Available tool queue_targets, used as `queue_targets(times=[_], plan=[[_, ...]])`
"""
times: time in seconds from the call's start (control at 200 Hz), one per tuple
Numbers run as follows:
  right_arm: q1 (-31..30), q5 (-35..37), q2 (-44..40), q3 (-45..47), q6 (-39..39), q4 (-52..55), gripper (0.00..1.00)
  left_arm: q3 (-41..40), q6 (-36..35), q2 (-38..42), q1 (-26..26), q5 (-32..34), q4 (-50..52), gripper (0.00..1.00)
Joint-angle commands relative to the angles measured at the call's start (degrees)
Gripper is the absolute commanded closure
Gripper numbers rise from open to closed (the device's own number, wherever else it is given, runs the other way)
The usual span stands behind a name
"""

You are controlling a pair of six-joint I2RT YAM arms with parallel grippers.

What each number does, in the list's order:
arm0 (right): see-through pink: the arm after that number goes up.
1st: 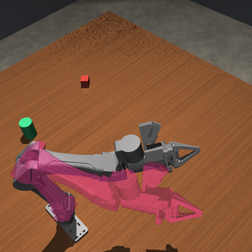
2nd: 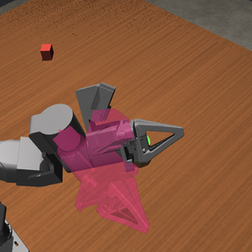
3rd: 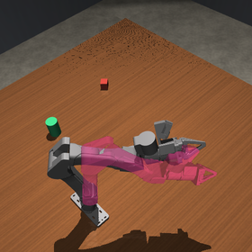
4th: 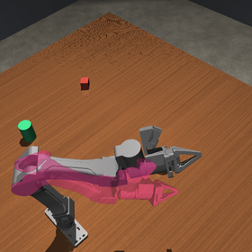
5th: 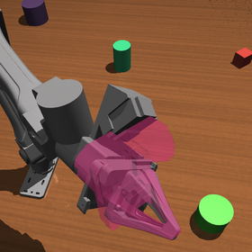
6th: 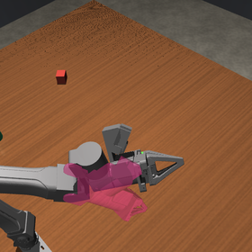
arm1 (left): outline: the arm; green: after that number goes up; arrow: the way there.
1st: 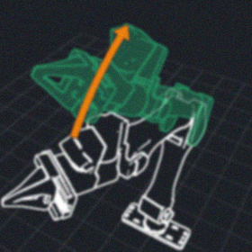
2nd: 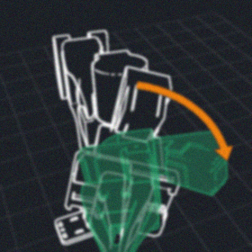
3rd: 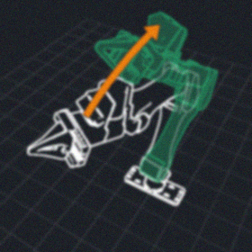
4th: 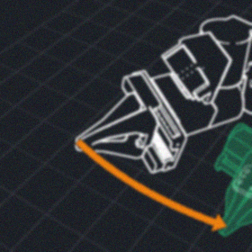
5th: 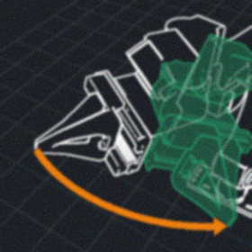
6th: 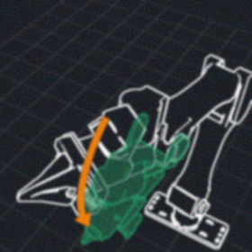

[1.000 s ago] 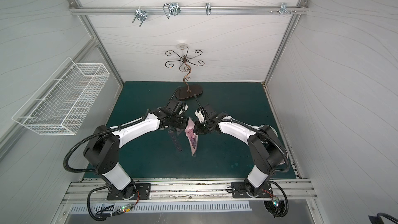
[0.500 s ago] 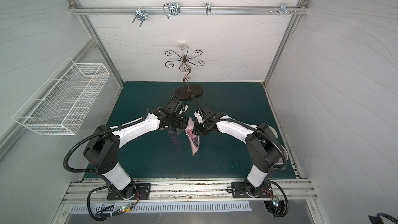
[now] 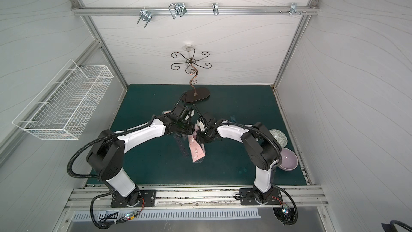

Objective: Open the ruler set and take out the ruler
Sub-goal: Take out the ruler from the ruler set bag.

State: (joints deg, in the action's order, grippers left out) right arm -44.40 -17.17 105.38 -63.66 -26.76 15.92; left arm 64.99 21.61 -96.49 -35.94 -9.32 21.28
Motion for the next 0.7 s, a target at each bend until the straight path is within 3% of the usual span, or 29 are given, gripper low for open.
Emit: queue_targets(times=[0.0,0.2,0.37,0.555,0.635,0.695], plan=[[0.4,-5.6,1.1,1.4,-2.1,-6.5,0.67,0.1,0.6,0.3,-0.2,-2.4,-6.0,1.0],[3.9,-9.7,-1.9,7.7,-7.5,-18.9,0.76,-1.5,1.8,0.4,-0.2,-4.4,-9.0,1.0],[5.2,-12.0,-4.0,8.3,-9.7,-23.2,0.67,-2.7,2.7,0.8,-0.2,-6.6,-11.2,1.0],[7.3,-15.1,-5.0,10.9,-11.8,-29.2,0.75,-4.2,2.9,2.6,-0.2,-8.2,-13.4,1.0],[7.5,-14.9,-4.9,11.7,-11.8,-30.3,0.94,-4.3,3.0,3.0,0.0,-9.8,-14.0,1.0],[7.7,-14.9,-5.3,11.8,-11.1,-30.1,0.97,-4.3,3.2,3.3,0.2,-10.6,-14.2,1.0]])
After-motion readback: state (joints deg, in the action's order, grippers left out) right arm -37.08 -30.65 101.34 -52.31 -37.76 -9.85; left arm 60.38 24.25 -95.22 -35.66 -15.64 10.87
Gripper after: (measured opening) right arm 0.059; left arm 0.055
